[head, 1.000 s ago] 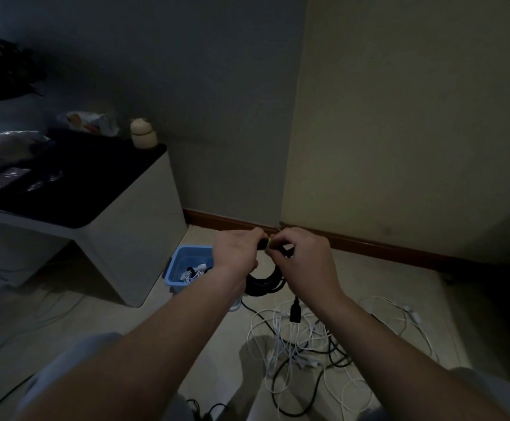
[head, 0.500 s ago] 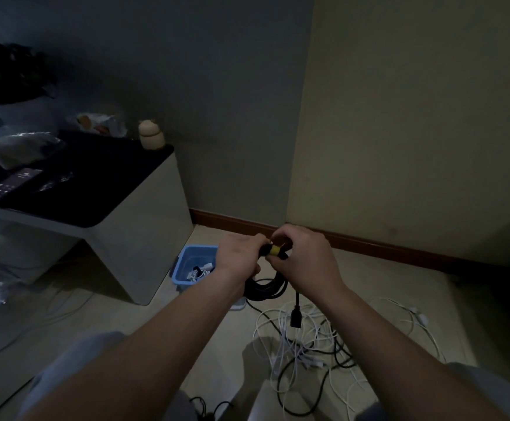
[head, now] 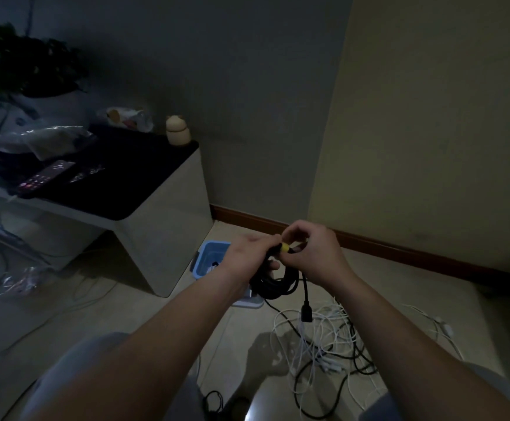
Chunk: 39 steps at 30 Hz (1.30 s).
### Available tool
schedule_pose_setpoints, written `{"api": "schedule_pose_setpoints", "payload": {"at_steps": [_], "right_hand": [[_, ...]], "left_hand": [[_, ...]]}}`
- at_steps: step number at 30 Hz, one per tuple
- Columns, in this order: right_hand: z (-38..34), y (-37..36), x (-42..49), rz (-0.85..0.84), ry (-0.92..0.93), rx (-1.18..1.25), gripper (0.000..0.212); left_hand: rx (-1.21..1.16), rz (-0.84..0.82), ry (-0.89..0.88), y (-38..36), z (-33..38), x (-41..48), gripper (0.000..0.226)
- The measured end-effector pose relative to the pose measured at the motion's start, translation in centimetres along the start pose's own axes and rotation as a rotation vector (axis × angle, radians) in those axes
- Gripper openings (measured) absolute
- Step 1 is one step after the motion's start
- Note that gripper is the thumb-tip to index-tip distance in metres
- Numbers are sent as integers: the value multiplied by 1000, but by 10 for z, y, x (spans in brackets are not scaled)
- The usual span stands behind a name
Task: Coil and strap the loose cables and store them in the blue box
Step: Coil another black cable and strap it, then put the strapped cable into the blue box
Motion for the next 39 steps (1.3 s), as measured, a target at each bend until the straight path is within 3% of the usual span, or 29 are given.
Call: {"api": "schedule_pose_setpoints", "payload": {"at_steps": [5, 9, 12, 21, 25, 31, 36, 39], "right_hand": [[-1, -7, 15, 63, -62, 18, 27], [5, -10, 28, 125, -138, 85, 29], [10, -24, 43, 126, -184, 99, 30], [50, -100, 106, 137, -348, 256, 23], [84, -143, 130, 130, -424, 320, 26], [153, -211, 157, 137, -528, 358, 27], [206, -258, 159, 87, -592, 275, 22], [220, -277, 155, -3, -533, 102, 23]], "left_hand": [[44, 47, -38, 26, 14, 4, 20], [168, 15, 62, 38, 15, 8, 16], [117, -8, 124, 43, 17, 18, 13], [409, 188, -146, 82, 25, 102, 12], [484, 211, -179, 105, 1, 149, 25], [470, 208, -151, 135, -63, 220, 25], [525, 221, -77, 156, -121, 263, 26], [538, 228, -9, 168, -153, 274, 27]]}}
Point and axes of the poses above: each hand's wrist, its own x-axis towards the middle knuckle, its own y-axis out of the back of the hand, z = x × y, the point moved 7 cm from there along x, towards the middle knuckle, and after that the axes turned 8 degrees about -x, right-handed, at the moved point
